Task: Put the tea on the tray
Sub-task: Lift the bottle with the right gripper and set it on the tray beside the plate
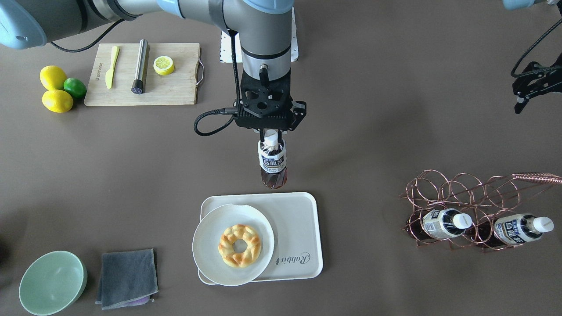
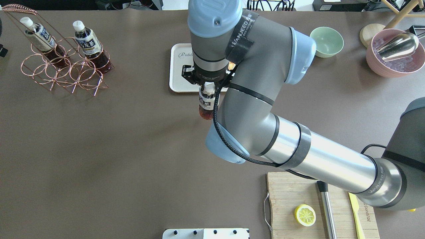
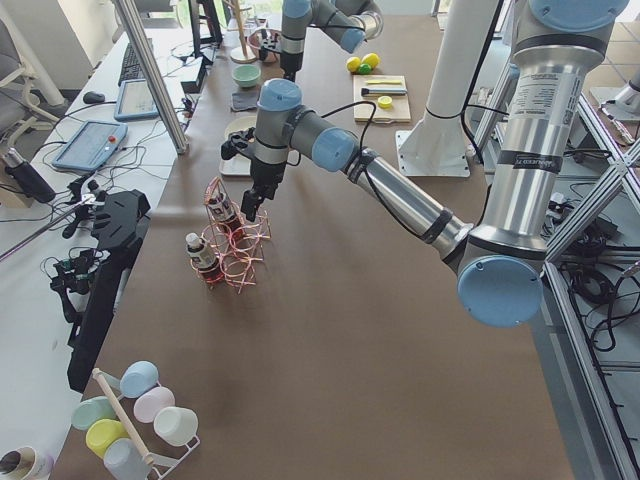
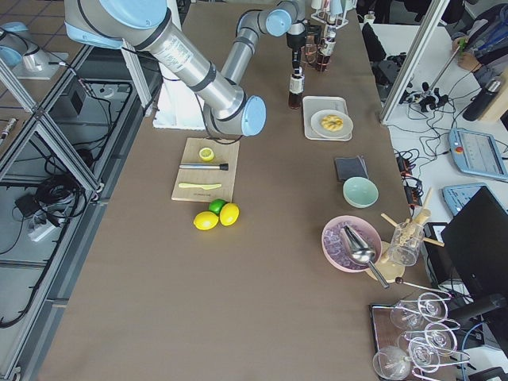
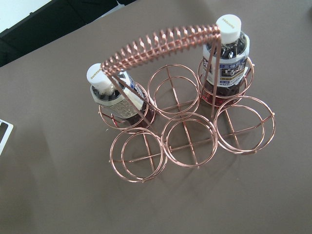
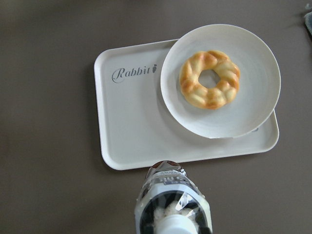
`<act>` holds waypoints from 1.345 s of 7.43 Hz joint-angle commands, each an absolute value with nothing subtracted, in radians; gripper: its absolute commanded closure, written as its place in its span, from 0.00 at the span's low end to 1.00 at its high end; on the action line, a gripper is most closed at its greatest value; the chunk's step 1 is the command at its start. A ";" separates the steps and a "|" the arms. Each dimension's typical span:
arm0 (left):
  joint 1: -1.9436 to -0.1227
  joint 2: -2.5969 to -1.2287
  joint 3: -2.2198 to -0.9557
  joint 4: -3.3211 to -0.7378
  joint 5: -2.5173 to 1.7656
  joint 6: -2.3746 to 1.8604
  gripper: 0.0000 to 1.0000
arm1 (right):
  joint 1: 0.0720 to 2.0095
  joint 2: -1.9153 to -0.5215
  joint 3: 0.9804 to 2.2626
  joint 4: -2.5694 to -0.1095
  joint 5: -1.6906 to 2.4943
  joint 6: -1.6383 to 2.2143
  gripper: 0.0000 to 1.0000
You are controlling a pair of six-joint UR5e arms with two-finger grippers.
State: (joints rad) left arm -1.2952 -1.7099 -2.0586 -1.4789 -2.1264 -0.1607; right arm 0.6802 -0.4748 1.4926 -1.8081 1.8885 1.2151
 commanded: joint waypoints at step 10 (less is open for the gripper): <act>-1.585 -1.532 -2.034 -1.483 -2.261 0.068 0.03 | 0.767 -0.206 0.838 -1.454 1.936 1.005 0.00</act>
State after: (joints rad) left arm -1.5836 -1.5313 -2.0375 -1.4848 -2.2604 0.0732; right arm 0.7677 -0.2063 0.8412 -1.4546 1.9260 1.0164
